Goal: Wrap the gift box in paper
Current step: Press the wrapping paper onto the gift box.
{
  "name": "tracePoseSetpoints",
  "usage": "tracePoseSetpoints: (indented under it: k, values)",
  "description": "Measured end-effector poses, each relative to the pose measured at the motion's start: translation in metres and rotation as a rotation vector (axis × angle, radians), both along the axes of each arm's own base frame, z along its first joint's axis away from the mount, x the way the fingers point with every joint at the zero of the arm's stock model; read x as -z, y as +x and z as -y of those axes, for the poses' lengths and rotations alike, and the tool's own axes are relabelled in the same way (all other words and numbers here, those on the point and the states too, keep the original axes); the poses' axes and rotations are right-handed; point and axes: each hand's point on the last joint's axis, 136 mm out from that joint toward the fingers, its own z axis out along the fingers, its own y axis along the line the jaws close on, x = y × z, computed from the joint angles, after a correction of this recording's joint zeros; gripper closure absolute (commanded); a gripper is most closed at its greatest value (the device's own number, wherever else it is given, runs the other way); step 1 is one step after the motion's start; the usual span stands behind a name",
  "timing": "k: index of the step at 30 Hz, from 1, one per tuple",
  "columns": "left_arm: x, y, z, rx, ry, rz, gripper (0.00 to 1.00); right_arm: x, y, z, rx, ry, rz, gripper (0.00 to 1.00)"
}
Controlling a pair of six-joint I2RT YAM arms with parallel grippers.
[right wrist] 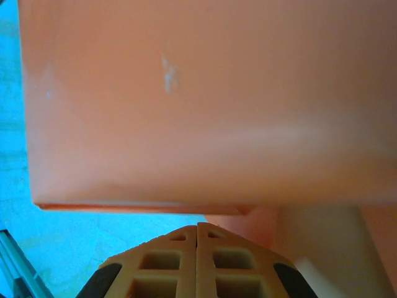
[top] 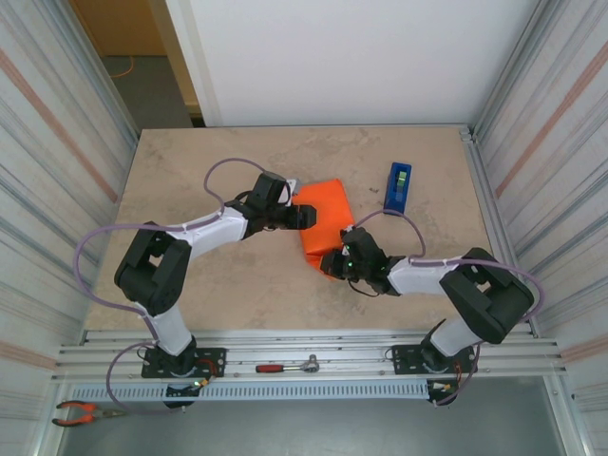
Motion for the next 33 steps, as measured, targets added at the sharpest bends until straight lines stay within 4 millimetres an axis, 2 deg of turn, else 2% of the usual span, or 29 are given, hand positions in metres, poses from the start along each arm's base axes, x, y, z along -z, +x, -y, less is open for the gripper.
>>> tracePoseSetpoints:
  k: [7, 16, 23, 28, 33]
  values:
    - [-0.004, 0.000, -0.001, 0.001, -0.003, 0.009, 0.32, 0.001, -0.002, 0.002, 0.001, -0.005, -0.003, 1.00]
    - [-0.015, 0.006, -0.007, -0.017, -0.018, 0.030, 0.32, 0.003, 0.011, -0.003, 0.020, 0.011, 0.046, 1.00]
    - [-0.032, 0.011, -0.013, -0.033, -0.039, 0.064, 0.31, 0.001, 0.004, 0.000, 0.010, 0.004, 0.025, 1.00]
    - [-0.048, 0.015, -0.021, -0.053, -0.058, 0.095, 0.29, -0.004, -0.006, 0.011, 0.009, -0.020, -0.016, 1.00]
    - [-0.059, 0.016, -0.027, -0.066, -0.072, 0.120, 0.26, -0.030, 0.001, 0.035, 0.059, -0.006, 0.007, 1.00]
